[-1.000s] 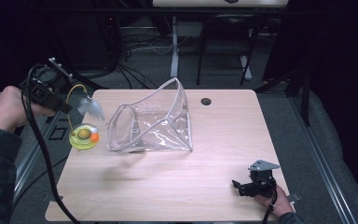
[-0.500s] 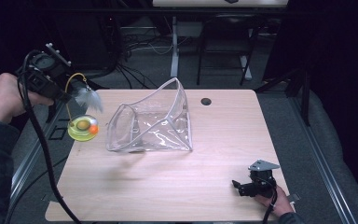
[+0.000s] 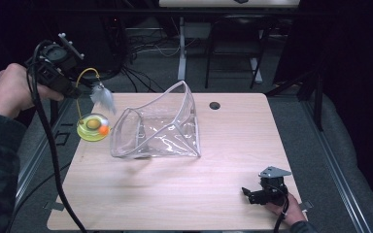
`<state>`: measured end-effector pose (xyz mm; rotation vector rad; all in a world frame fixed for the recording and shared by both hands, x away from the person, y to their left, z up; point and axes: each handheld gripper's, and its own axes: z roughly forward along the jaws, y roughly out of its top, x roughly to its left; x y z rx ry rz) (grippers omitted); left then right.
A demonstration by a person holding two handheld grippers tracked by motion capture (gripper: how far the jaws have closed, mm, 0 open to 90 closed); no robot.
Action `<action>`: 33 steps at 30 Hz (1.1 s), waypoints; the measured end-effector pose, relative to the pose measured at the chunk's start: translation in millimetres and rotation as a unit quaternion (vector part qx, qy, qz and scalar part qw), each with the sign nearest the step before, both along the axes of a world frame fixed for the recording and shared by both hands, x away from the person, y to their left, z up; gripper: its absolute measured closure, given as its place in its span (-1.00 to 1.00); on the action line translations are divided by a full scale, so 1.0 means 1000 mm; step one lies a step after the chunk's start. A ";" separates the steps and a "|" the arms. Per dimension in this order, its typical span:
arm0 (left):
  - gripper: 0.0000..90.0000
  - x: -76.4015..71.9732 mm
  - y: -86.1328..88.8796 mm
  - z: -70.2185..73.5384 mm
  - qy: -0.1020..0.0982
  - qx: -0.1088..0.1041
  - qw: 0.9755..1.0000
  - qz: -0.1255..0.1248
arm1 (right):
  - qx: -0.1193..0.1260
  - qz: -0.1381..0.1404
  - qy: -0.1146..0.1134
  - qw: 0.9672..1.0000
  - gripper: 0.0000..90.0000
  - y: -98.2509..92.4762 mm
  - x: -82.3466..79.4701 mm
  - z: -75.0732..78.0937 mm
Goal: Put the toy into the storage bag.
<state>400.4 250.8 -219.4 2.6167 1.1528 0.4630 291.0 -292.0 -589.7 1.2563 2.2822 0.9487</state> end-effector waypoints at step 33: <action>0.95 0.022 -0.074 0.021 -0.002 0.019 0.998 -0.064 | 0.000 0.000 0.000 1.000 -1.00 0.000 0.000 0.000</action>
